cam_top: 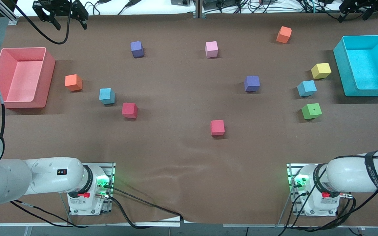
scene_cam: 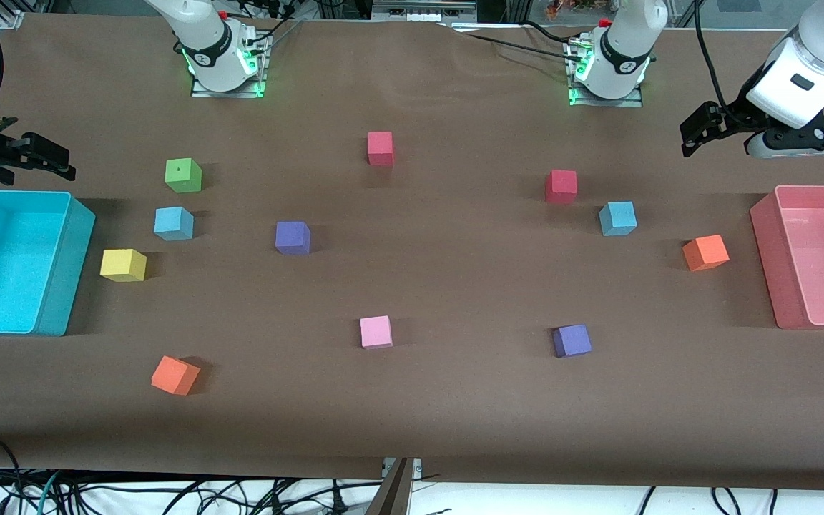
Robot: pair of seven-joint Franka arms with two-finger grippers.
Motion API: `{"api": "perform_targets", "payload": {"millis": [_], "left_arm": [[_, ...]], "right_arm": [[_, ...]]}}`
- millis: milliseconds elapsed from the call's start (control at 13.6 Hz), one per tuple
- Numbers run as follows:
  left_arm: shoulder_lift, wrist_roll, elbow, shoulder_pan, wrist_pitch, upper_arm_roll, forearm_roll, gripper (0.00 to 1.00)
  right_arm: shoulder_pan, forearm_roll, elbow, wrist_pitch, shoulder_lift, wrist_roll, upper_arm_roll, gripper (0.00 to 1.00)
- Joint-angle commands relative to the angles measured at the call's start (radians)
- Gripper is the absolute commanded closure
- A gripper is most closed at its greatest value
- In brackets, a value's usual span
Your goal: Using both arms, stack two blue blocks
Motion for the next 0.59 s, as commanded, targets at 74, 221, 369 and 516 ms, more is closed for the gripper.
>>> {"api": "perform_targets", "payload": {"millis": [74,221,369,516], "left_arm": [[0.008,-0.003,0.022,-0.010,-0.027,0.011,-0.015,0.00],[0.008,-0.002,0.020,-0.010,-0.037,0.011,-0.015,0.00],[0.008,-0.003,0.020,-0.010,-0.037,0.011,-0.015,0.00],[0.010,-0.003,0.020,-0.010,-0.037,0.011,-0.015,0.00]], "right_arm": [[-0.018,-0.007,0.016,-0.018,0.000,0.021,0.011,0.00],[-0.014,-0.013,0.023,-0.018,0.002,0.010,0.017,0.00],[-0.011,-0.012,0.023,-0.020,0.002,0.010,0.017,0.00],[-0.013,-0.016,0.022,-0.021,0.006,0.007,0.017,0.00]]}}
